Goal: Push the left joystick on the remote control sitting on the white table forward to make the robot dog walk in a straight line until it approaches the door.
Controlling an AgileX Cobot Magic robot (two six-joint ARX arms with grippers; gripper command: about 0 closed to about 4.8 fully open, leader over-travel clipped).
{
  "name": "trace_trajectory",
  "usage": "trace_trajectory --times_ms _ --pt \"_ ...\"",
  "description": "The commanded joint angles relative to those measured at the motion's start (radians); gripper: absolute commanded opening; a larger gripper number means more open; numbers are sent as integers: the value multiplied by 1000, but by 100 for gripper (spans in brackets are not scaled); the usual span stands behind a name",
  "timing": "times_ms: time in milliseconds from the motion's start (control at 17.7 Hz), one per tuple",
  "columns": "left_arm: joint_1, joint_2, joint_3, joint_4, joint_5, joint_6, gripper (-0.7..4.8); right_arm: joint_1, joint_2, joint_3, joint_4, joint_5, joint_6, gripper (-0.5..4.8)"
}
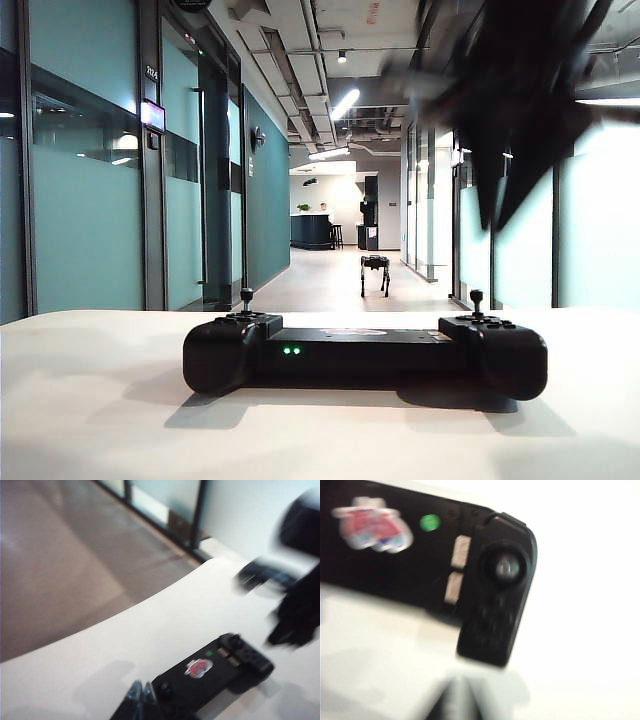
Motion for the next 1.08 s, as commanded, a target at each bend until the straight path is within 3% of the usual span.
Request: trace_trajectory --times_ms 57,453,566,849,1075 --pt "0 -79 -57 6 -38 -33 -5 3 -107 4 27 56 -49 -2" --pt "0 -344 -297 97 -119 -40 -5 3 -373 -43 347 295 -238 -1" --pt "0 -406 -363 132 -118 -39 -5 3 -421 -84 440 311 -258 -1" --pt "0 -497 -481 210 -153 -39 -5 3 -425 -85 438 310 -257 -1" --pt "0 -523 -563 359 -136 -65 -5 3 -424 -85 438 313 -257 -1"
